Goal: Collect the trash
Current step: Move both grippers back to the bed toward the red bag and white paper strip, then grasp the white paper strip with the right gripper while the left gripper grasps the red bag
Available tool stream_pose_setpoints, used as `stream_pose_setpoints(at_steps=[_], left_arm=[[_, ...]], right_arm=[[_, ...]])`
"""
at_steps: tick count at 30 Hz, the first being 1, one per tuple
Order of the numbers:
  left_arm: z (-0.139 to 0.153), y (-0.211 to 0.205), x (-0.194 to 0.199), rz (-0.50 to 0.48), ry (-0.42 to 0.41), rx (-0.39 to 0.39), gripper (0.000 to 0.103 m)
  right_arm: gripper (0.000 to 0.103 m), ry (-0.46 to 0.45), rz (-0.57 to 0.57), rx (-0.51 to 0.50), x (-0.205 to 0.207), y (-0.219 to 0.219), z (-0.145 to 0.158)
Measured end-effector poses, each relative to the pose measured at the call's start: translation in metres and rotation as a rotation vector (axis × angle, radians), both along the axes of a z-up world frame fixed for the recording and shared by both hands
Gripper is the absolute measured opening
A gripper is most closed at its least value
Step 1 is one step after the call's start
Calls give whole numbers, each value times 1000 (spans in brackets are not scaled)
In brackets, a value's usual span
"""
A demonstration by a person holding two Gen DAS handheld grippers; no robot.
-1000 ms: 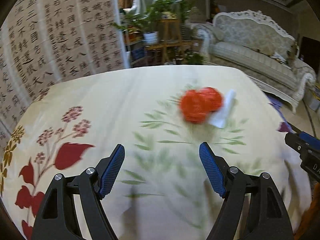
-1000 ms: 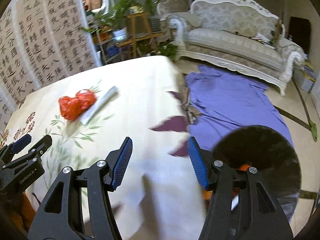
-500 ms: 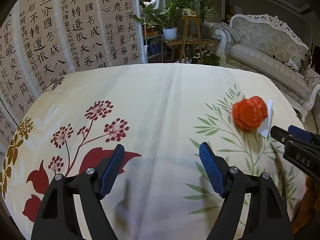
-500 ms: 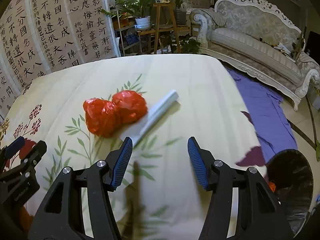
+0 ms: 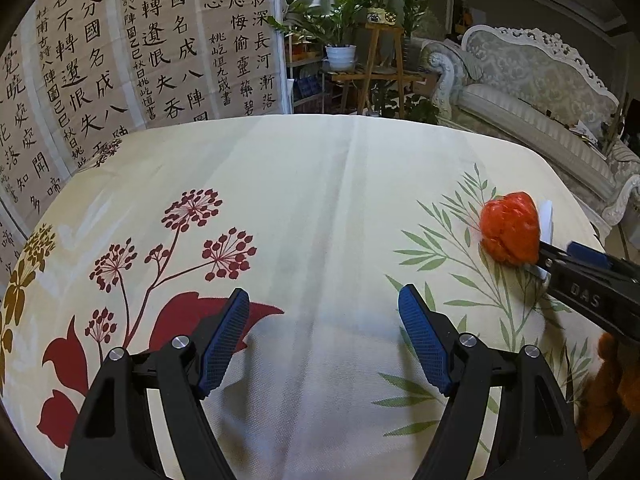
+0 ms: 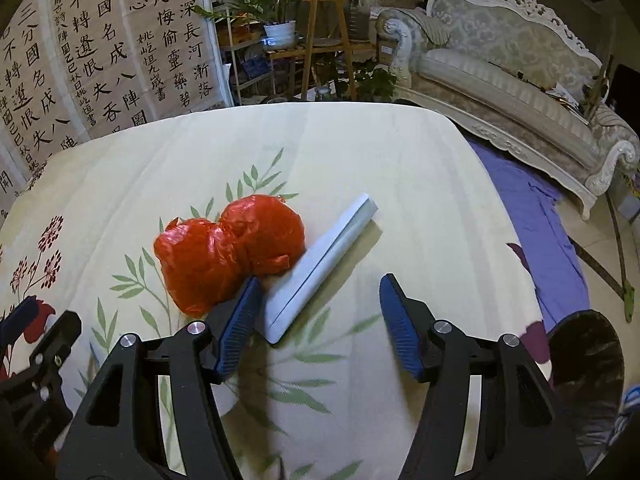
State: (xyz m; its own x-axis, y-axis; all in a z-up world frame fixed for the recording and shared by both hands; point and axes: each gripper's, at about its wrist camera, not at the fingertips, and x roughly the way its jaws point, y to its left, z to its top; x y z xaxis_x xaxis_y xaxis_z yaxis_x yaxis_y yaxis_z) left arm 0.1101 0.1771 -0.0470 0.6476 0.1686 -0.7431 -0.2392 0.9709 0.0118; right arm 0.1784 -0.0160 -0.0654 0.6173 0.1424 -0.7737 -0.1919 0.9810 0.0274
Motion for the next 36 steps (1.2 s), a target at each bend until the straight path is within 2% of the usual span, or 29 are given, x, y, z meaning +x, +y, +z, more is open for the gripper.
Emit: stream_pose_setpoints(at_steps=[8, 20, 23, 24, 26, 28, 36], left_arm=[[0, -2, 3, -6, 5, 0, 75], [0, -9, 6, -26, 9, 19, 75], [0, -11, 7, -31, 8, 19, 75], [0, -13, 7, -36, 7, 19, 75], [1, -17, 8, -46, 4, 18, 75], [1, -21, 10, -62, -1, 11, 76], [3, -46, 16, -138, -19, 9, 76]], right_arm=[[60, 0, -40, 2, -8, -30, 0], [58, -6, -32, 16, 10, -21, 1], [50, -6, -27, 2, 14, -17, -1], [41, -9, -18, -2, 14, -17, 0], [34, -11, -7, -5, 12, -20, 0], [22, -12, -4, -10, 10, -25, 0], [19, -12, -17, 4, 7, -49, 1]])
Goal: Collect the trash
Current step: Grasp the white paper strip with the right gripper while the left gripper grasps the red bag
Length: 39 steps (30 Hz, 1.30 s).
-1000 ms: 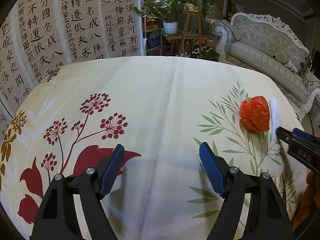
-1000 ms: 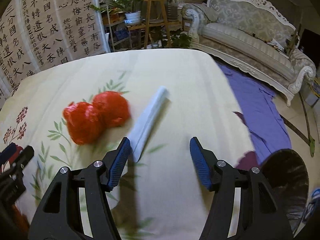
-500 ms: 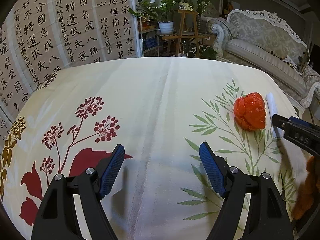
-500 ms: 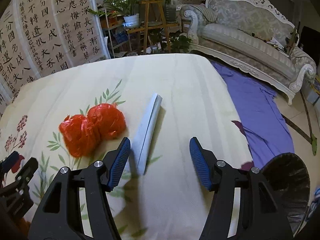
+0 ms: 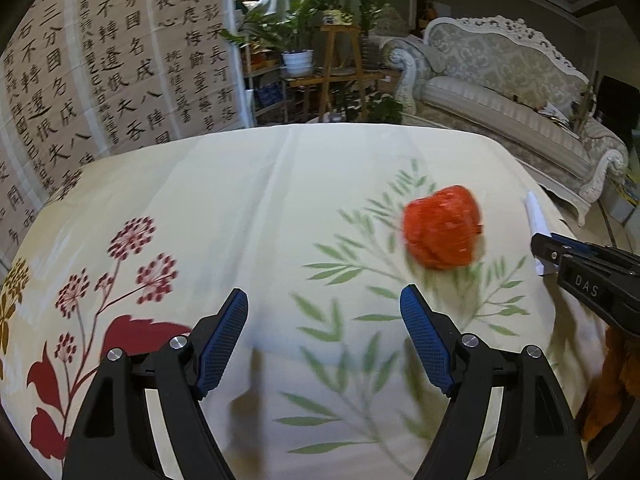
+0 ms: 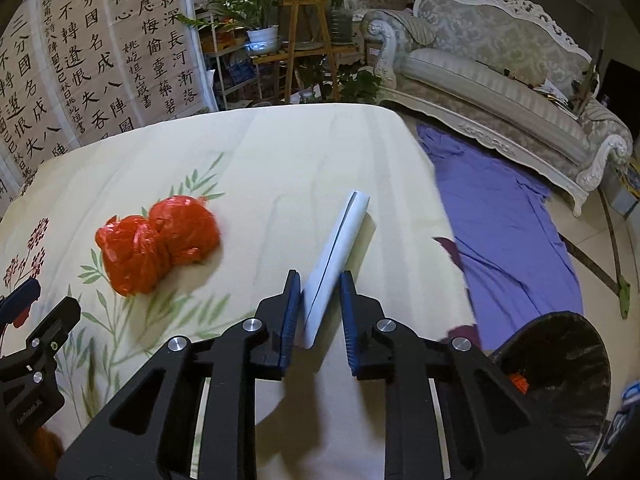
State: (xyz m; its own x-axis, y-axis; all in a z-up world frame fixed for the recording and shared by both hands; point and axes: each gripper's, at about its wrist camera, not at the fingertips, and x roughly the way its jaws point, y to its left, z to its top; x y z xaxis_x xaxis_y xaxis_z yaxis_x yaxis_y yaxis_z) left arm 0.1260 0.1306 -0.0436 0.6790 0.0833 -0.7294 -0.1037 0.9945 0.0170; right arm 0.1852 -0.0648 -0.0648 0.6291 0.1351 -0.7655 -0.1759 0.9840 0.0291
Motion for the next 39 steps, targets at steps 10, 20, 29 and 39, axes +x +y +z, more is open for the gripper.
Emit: stream_pose_setpoints(at_steps=[10, 20, 29, 39], left_arm=[[2, -37, 21, -88, -13, 4, 78], [2, -45, 43, -91, -10, -1, 79], [-4, -47, 49, -106, 19, -33, 43], [-1, -52, 37, -112, -6, -29, 36]], right_arm=[[19, 3, 12, 24, 3, -2, -1], [18, 4, 30, 26, 8, -5, -2], [19, 4, 35, 22, 9, -4, -2], [10, 1, 47, 17, 4, 0, 0]])
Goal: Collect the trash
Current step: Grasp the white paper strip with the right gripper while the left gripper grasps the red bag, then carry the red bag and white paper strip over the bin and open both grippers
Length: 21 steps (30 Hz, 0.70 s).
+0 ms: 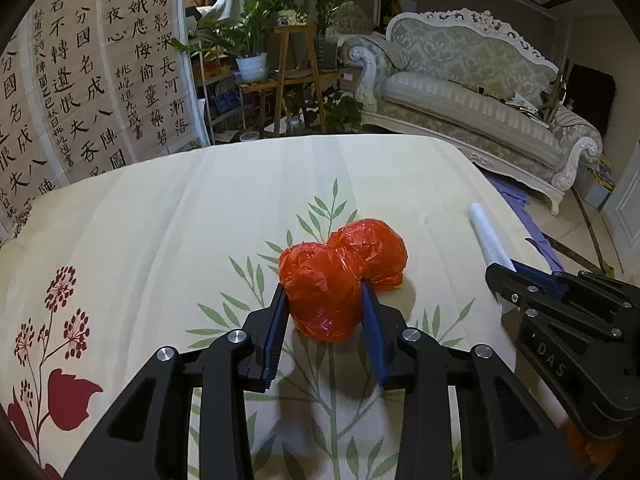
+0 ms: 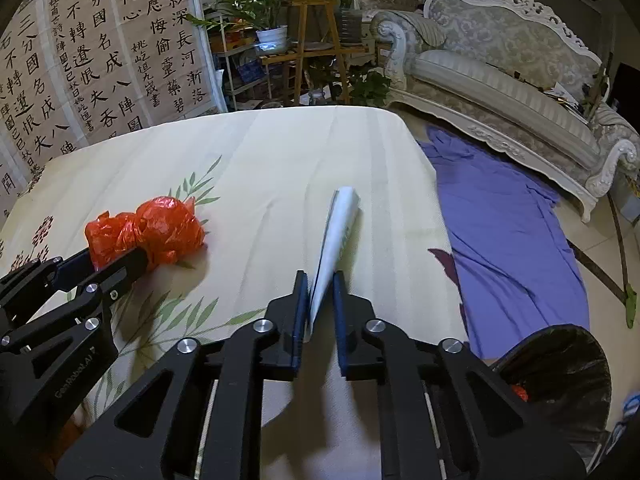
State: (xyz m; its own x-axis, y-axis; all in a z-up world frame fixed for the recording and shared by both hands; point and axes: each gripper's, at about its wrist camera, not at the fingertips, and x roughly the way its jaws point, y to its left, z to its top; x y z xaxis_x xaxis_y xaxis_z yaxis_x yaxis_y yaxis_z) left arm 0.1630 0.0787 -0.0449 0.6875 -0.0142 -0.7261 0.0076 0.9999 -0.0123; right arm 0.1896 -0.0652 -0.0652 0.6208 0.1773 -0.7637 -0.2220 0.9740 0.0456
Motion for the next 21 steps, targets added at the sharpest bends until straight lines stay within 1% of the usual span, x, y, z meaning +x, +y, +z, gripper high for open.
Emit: stream_pose_setpoints(at_steps=[3, 13, 21], left_arm=[[1, 1, -5, 0, -2, -5, 36], [6, 7, -35, 18, -14, -22, 36], [12, 3, -62, 8, -34, -33, 36]], right_arm=[[8, 2, 3, 10, -5, 0, 1], [7, 2, -9, 35, -35, -9, 3], [7, -25, -24, 44, -74, -20, 15]])
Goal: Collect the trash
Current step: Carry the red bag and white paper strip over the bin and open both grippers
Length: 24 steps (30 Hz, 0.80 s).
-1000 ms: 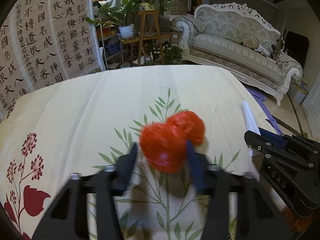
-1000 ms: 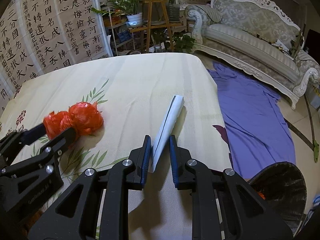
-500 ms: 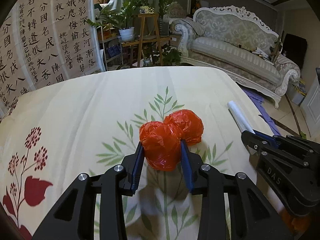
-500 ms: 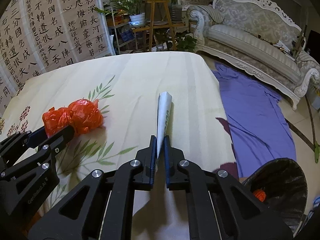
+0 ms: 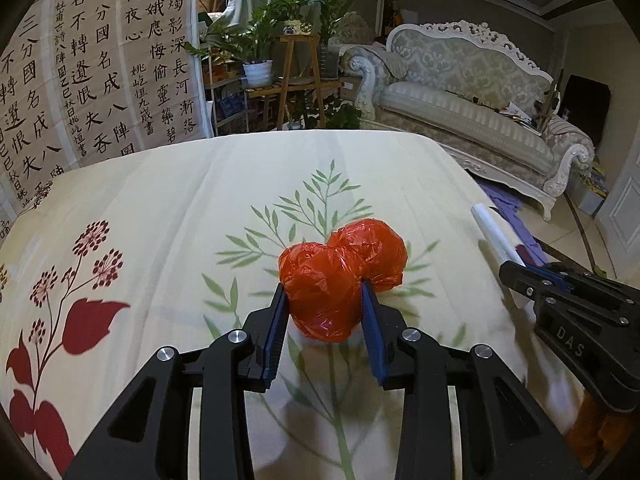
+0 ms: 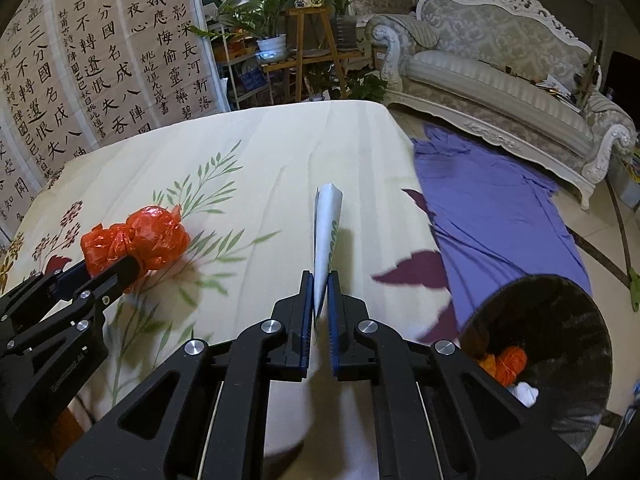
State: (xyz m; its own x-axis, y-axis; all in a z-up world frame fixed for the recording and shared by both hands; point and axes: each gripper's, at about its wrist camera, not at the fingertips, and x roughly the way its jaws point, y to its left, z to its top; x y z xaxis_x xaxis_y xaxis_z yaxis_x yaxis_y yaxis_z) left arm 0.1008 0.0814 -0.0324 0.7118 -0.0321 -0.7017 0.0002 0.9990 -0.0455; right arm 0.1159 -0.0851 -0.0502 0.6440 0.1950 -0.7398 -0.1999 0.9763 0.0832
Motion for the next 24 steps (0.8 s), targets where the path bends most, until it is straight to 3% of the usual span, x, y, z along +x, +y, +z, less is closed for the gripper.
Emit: stream_pose_setpoints(at_steps=[11, 24], left_arm=[[7, -42, -39, -78, -27, -34, 36], [13, -133, -58, -255, -72, -14, 36]], right_arm=[[7, -40, -87, -35, -57, -49, 11], [7, -69, -279, -59, -93, -135, 6]])
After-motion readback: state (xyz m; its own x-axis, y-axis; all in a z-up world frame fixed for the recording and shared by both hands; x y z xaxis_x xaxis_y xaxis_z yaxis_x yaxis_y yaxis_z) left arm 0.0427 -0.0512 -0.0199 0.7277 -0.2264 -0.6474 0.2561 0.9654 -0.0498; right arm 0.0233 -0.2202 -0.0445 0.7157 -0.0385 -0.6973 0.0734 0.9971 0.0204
